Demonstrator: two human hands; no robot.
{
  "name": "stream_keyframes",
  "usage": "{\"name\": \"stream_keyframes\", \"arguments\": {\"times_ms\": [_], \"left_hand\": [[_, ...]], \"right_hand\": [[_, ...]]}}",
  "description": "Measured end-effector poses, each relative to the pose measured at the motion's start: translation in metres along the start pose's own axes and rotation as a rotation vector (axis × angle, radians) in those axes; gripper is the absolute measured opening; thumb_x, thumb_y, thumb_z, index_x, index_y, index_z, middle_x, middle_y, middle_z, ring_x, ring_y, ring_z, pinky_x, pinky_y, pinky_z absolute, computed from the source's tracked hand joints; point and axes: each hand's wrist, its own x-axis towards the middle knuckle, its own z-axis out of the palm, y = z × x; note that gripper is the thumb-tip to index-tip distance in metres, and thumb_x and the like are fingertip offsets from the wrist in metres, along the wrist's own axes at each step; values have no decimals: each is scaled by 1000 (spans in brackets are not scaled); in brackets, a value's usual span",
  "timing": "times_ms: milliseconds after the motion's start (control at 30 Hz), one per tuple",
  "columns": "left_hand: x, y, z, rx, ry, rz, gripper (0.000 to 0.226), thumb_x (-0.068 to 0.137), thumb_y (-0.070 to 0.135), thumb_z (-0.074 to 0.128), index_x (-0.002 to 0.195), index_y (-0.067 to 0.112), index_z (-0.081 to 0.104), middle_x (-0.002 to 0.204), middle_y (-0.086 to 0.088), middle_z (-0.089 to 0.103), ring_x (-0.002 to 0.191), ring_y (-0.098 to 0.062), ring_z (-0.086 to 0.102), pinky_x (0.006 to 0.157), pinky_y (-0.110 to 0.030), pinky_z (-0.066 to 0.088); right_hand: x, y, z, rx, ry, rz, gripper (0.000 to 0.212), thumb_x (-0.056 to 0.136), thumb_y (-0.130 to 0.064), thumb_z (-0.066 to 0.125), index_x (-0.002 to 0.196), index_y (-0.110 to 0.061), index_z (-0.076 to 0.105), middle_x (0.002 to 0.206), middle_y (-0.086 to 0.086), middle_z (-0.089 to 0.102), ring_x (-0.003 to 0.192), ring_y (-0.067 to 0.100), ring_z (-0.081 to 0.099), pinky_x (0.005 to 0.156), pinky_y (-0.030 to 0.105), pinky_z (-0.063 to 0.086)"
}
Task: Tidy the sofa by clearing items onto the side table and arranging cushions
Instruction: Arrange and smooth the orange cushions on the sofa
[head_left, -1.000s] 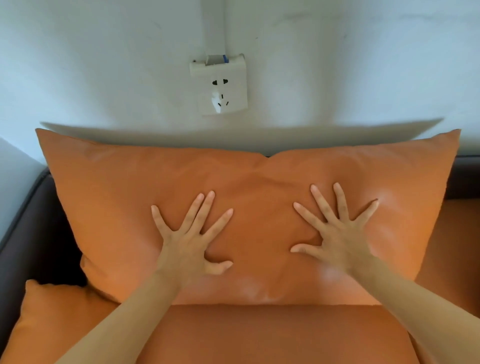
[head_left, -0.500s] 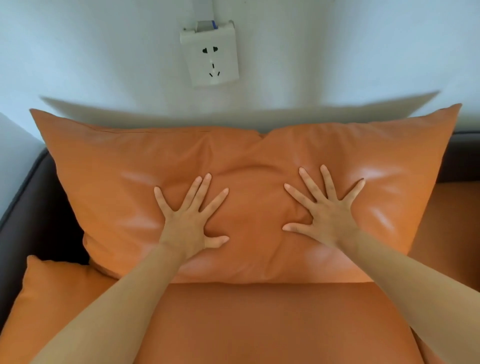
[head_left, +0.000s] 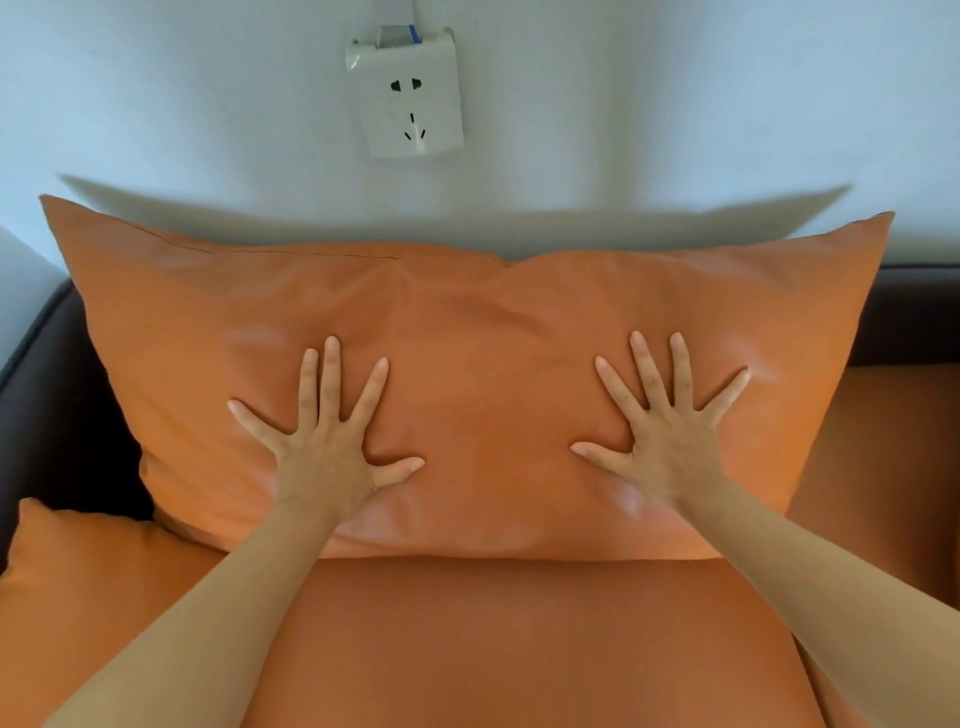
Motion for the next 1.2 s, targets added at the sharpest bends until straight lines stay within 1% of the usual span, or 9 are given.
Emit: {"name": "stream_keyframes", "arguments": {"times_ms": [167, 233, 367, 533, 667, 800, 900, 1033, 1200], "left_hand": [[-2, -4, 3, -20, 26, 85, 105, 64, 93, 16, 153, 38, 5, 164, 2, -7, 150, -29, -4, 93, -87, 4], [2, -3, 4, -1, 7, 63, 105, 64, 94, 13, 152, 39, -3, 163, 3, -13, 150, -28, -10, 93, -86, 5], [12, 3, 4, 90, -65, 9, 107, 60, 97, 5, 142, 41, -34, 152, 5, -41, 142, -26, -33, 96, -84, 8], [12, 7, -4, 93, -110, -8, 106, 61, 95, 11, 140, 41, -37, 149, 6, -45, 141, -26, -35, 99, -82, 6], [0, 4, -6, 59, -36, 14, 106, 61, 92, 10, 146, 40, -26, 156, 5, -33, 146, -25, -25, 104, -78, 6], [-19, 11, -6, -34, 59, 46, 103, 73, 78, 48, 154, 34, 1, 163, 2, -9, 150, -23, -4, 106, -69, 9], [-38, 26, -10, -45, 180, 127, 103, 69, 63, 70, 153, 28, 23, 163, -2, 14, 147, -24, 20, 104, -64, 19], [-56, 50, -28, -3, 217, 192, 103, 67, 60, 73, 151, 28, 23, 160, -5, 24, 143, -24, 32, 105, -58, 22], [-71, 80, -48, 3, 217, 206, 103, 66, 59, 75, 149, 27, 24, 156, -6, 33, 139, -25, 39, 106, -55, 21]], "right_hand": [[-2, -14, 4, 42, 110, -102, 82, 82, -81, 25, 149, -36, 27, 161, 0, 15, 144, 47, 3, 99, 81, 5], [4, -21, 7, 43, 100, -100, 82, 81, -83, 23, 150, -39, 22, 161, -6, 14, 144, 47, 0, 99, 81, 1], [17, -22, 15, 33, 62, -82, 83, 80, -84, 14, 151, -40, 14, 161, -9, 7, 144, 46, -6, 98, 81, -2], [18, -24, 17, 6, 37, -63, 83, 80, -84, 7, 151, -42, 11, 161, -10, 3, 144, 46, -9, 98, 81, -2], [9, -18, 9, -19, 54, -96, 81, 81, -82, 12, 151, -41, 12, 161, -9, 5, 144, 46, -7, 100, 80, -3], [-14, -13, -1, 9, 45, -157, 74, 86, -72, 23, 151, -37, 21, 161, -6, 12, 146, 41, 1, 103, 77, 1], [-36, -12, -11, 47, -2, -204, 68, 89, -64, 29, 149, -33, 30, 159, -6, 20, 147, 33, 15, 104, 75, 9], [-59, -5, -27, 62, -70, -251, 62, 91, -59, 29, 146, -31, 36, 157, -5, 27, 141, 23, 34, 101, 72, 21], [-83, 23, -44, 92, -106, -230, 59, 92, -55, 31, 142, -28, 44, 153, -2, 36, 137, 22, 40, 99, 68, 30]]}}
